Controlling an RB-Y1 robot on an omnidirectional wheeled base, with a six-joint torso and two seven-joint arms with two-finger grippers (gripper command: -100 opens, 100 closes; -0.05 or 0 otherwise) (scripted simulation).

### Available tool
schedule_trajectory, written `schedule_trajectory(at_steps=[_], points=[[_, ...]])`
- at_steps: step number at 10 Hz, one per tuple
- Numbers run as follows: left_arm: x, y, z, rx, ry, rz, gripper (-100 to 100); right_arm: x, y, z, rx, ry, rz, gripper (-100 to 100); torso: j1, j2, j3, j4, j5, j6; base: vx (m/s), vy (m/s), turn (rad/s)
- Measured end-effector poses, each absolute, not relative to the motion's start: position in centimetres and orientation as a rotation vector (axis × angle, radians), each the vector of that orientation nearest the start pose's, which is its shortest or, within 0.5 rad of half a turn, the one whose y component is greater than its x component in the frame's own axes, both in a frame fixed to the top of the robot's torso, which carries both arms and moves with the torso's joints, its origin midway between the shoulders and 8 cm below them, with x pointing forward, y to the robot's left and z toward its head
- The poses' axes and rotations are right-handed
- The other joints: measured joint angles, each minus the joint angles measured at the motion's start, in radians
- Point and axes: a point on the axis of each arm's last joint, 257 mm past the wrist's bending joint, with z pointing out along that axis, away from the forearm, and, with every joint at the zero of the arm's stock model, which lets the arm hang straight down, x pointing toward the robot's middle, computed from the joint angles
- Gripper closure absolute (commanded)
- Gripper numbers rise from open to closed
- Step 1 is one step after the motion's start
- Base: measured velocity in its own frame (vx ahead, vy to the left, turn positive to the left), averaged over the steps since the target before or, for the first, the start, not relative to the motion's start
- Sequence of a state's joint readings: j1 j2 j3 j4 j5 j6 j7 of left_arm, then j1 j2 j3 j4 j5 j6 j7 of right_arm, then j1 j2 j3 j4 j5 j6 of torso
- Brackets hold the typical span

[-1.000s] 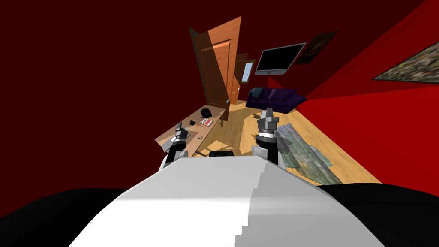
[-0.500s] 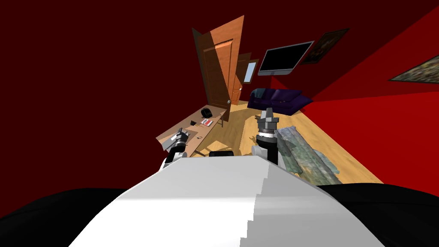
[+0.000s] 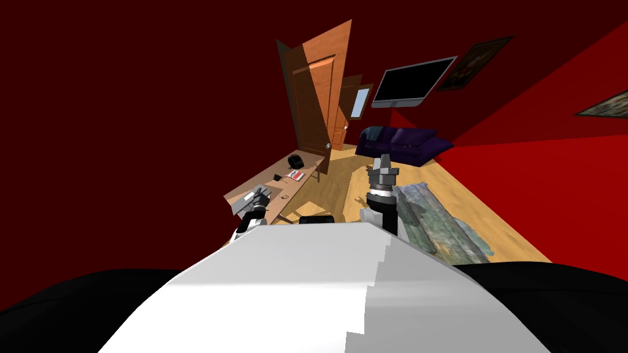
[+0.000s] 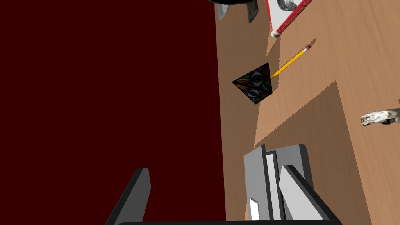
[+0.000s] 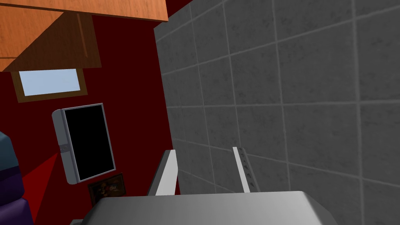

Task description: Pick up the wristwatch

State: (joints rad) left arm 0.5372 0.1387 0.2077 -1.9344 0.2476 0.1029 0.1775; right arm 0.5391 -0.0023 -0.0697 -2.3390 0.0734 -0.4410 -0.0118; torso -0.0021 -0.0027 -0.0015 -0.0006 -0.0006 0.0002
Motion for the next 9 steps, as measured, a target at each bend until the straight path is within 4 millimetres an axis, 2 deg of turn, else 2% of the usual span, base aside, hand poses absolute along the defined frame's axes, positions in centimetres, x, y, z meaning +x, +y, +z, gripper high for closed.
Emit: schedule_trajectory(at_steps=[4,6,9], points=[[35.1,43.5,-31.8,-1.758,0.960,-0.958,-100,33.6,-29.7,2.8,0.635,0.674,1.172,0,0.001,-0.001,0.000,0.000,0.000,0.000,0.041,-0.020,0.026],[34.3,44.4,-33.9,-1.847,0.948,-0.931,-100,33.6,-29.7,2.8,0.635,0.674,1.172,0,0.001,-0.002,-0.001,0.000,0.000,0.000,0.067,-0.033,0.042],[33.2,44.6,-37.8,-1.986,0.920,-0.891,-100,33.6,-29.7,2.8,0.635,0.674,1.172,0,0.000,-0.005,-0.003,-0.001,0.000,0.000,0.098,-0.036,0.033]])
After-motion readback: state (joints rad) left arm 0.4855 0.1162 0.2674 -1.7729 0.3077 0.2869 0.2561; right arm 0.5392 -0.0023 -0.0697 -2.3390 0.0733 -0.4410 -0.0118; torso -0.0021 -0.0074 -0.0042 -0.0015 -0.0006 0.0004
